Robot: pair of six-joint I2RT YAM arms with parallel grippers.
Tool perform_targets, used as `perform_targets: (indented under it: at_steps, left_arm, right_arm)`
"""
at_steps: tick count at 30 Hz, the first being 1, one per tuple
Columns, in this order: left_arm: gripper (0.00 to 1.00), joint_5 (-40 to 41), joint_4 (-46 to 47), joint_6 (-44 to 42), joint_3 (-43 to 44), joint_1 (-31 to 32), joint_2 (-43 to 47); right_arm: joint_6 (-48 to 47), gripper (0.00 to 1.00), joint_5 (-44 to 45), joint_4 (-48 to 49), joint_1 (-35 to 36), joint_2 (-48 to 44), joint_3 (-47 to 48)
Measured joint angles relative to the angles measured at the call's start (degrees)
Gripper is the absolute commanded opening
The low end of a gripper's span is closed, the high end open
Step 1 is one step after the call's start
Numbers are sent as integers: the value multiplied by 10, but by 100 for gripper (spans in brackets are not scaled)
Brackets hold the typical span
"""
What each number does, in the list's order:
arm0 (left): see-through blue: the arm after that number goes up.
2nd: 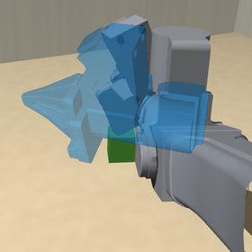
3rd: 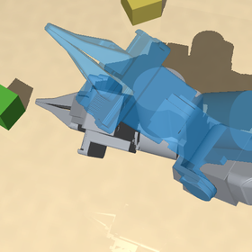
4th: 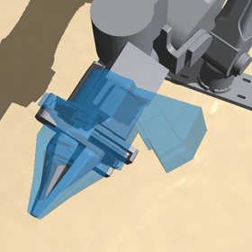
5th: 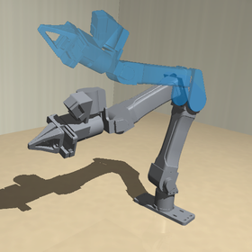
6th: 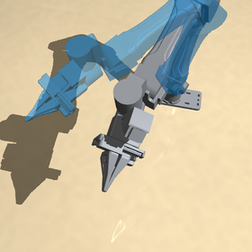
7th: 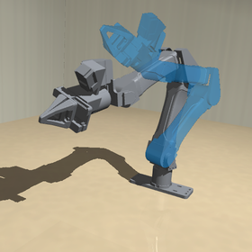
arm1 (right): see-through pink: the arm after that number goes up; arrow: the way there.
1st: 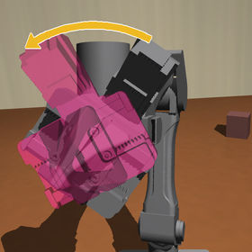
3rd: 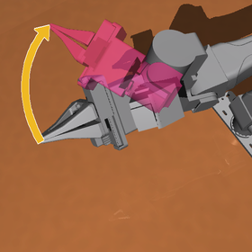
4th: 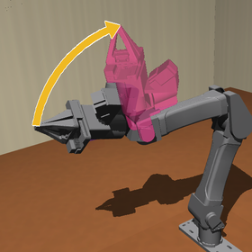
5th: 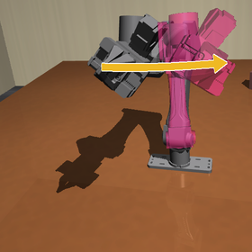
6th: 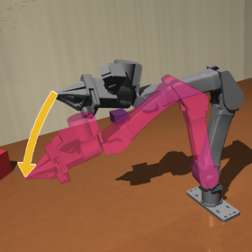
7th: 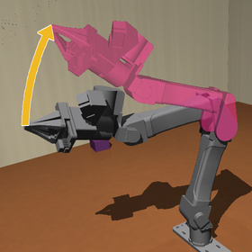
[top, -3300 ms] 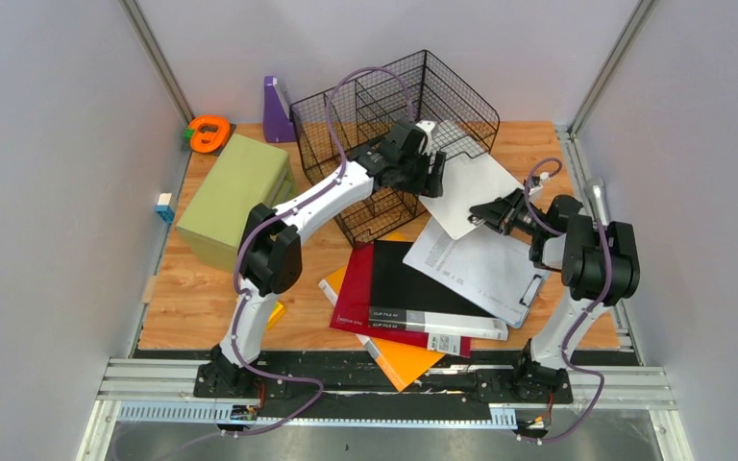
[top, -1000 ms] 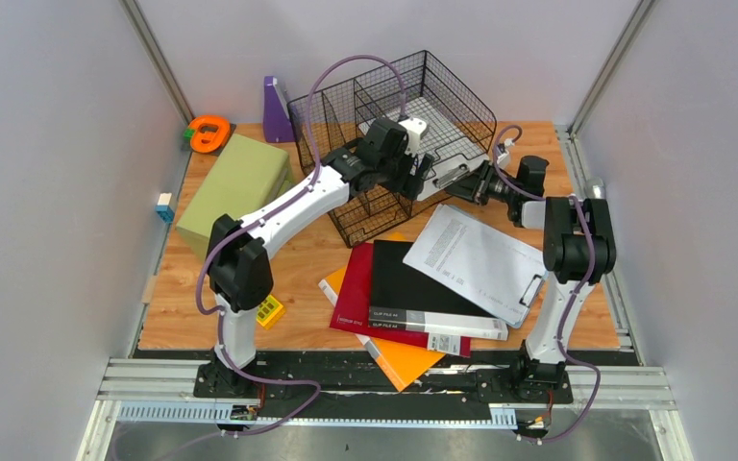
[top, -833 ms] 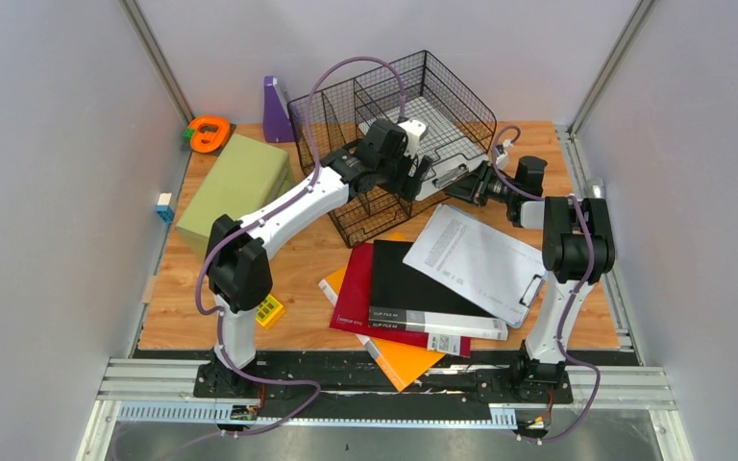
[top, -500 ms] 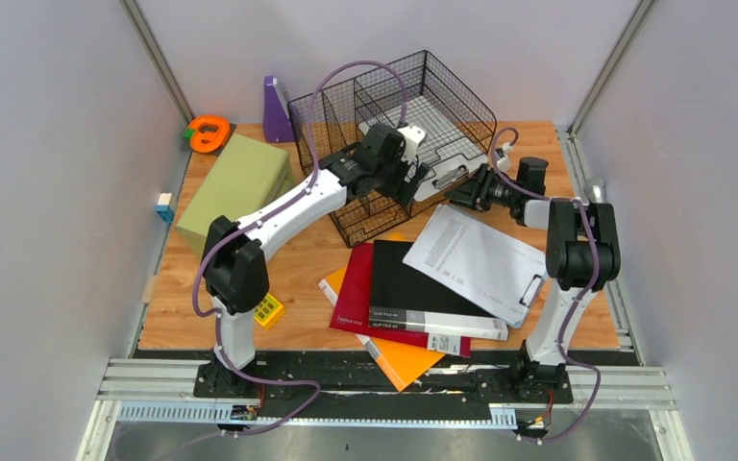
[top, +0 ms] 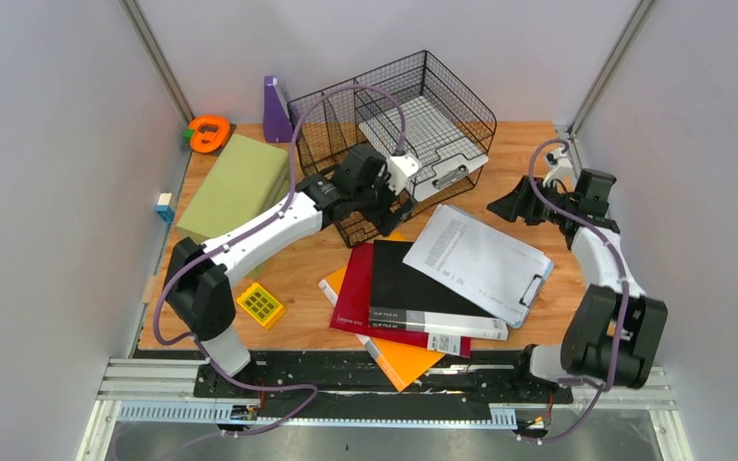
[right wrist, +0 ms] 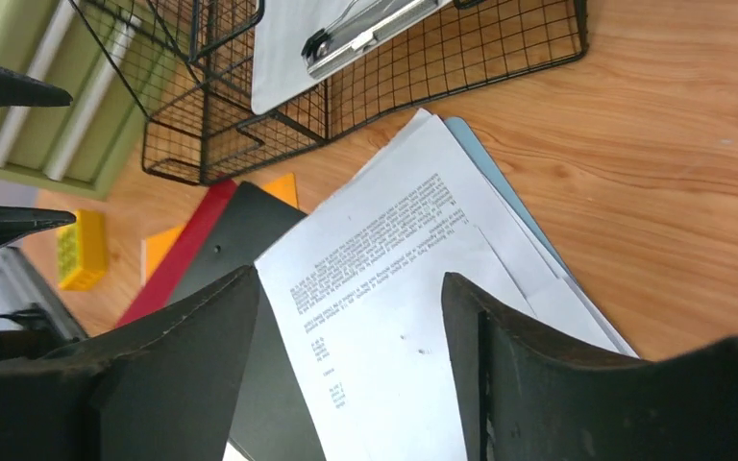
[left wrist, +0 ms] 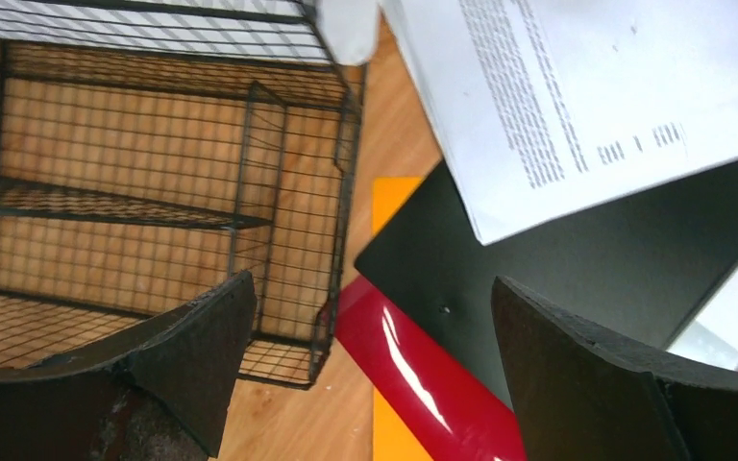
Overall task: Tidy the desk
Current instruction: Place the folder in the storage box, then pick up the folder from the center of the board.
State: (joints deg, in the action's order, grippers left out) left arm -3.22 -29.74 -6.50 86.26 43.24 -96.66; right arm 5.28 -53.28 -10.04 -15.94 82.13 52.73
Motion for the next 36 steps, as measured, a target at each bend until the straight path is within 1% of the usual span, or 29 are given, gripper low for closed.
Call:
perform_targets:
  at_steps: [1,3,4,5,8,11,15,18,21,24,26,29,32,36]
  left_arm:
    - [100,-7,3,-6,-11,4,3]
    - [100,-21,10,-16,-30,12,7]
    - [100,-31,16,-20,-40,17,8]
    - [100,-39,21,-23,-48,22,8]
    - [100,-66,30,-27,-68,36,8]
    - [100,-83,38,-28,-73,51,6]
    - [100,-86,65,-27,-73,75,-13]
    - [100,-73,79,-21,-64,90,-58]
    - [100,-56,79,-6,-35,98,-115]
    - [100,-43,76,16,-2,99,-166]
    - [100,-35,72,32,21,98,-192]
    - [100,-19,65,59,50,96,-219]
    - [100,-5,63,91,57,94,-226]
    - [100,0,59,130,63,86,-233]
  right_arm:
    - [-23,77,13,-22,0,-27,-5]
    - [-62,89,39,-63,2,-81,-12]
    - [-78,98,55,-82,4,-107,-14]
    - [-89,100,71,-98,4,-130,-16]
    - [-117,100,138,-138,4,-206,-27]
    - [-135,100,202,-164,3,-262,-45]
    - [-160,100,276,-202,-7,-292,-75]
    - [-193,100,309,-243,-26,-291,-93]
    - [-222,100,312,-278,-61,-288,-98]
    - [-242,100,314,-290,-89,-271,-97]
    - [-257,100,317,-299,-102,-238,-96]
    - [-279,100,318,-311,-119,-166,-94]
    - [-301,100,315,-326,-147,-90,-93]
    - [-319,100,306,-339,-171,-33,-84]
